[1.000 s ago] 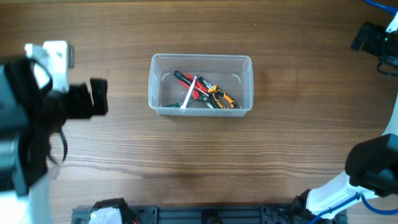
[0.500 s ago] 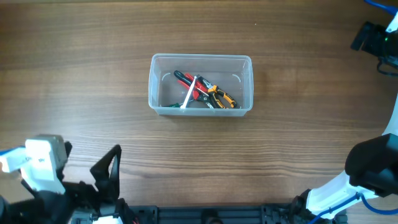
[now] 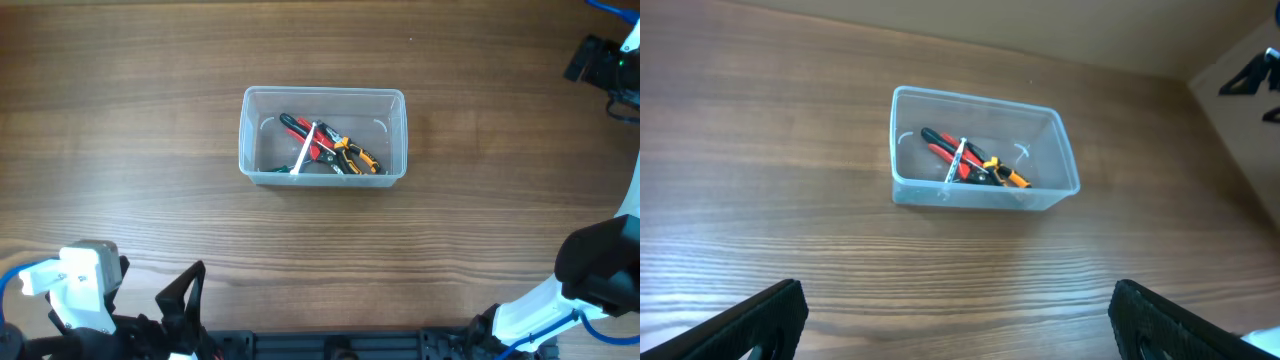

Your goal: Pack container

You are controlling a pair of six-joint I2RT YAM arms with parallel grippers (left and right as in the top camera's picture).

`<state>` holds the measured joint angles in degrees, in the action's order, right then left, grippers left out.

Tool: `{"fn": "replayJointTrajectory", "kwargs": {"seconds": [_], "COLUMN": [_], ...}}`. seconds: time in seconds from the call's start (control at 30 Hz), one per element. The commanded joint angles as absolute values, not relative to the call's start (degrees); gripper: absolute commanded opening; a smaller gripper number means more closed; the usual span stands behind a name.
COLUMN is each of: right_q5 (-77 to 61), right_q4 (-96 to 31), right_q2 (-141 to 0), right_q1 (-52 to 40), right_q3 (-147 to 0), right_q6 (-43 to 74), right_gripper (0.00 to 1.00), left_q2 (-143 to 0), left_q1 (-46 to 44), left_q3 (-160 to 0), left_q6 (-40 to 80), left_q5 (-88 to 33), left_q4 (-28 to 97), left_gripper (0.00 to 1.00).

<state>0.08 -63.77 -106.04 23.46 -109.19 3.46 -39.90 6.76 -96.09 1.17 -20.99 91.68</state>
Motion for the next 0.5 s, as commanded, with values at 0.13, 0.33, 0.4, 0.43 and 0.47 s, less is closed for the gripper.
{"fn": "replayJointTrajectory", "kwargs": {"seconds": [0.13, 0.33, 0.4, 0.43, 0.47], "right_q5": [0.6, 0.6, 0.7, 0.6, 0.6], "right_q4": [-63.6, -63.6, -63.6, -63.6, -63.6], "right_q2": [-106.9, -106.9, -106.9, -106.9, -106.9], "right_q1": [23.6, 23.6, 23.6, 23.6, 23.6], "right_q3": [-109.2, -109.2, -109.2, -109.2, -109.1], "right_q6": [4.5, 4.5, 4.5, 4.5, 4.5], "right_gripper": [1.00, 1.00, 1.00, 1.00, 1.00], "left_q2": [-37.7, -27.8, -23.6, -21.4, -19.9], "left_q1": [7.0, 7.0, 6.9, 6.7, 6.5], "left_q3": [-87.0, -73.1, -67.1, -63.9, -61.6], "left_q6": [-8.7, -8.3, -5.5, -3.4, -1.8], "left_q5": [-23.0, -23.8, -23.8, -23.8, -23.8], "left_q4": [78.3, 62.3, 56.6, 53.6, 51.4], "left_gripper": [1.00, 1.00, 1.00, 1.00, 1.00]}}
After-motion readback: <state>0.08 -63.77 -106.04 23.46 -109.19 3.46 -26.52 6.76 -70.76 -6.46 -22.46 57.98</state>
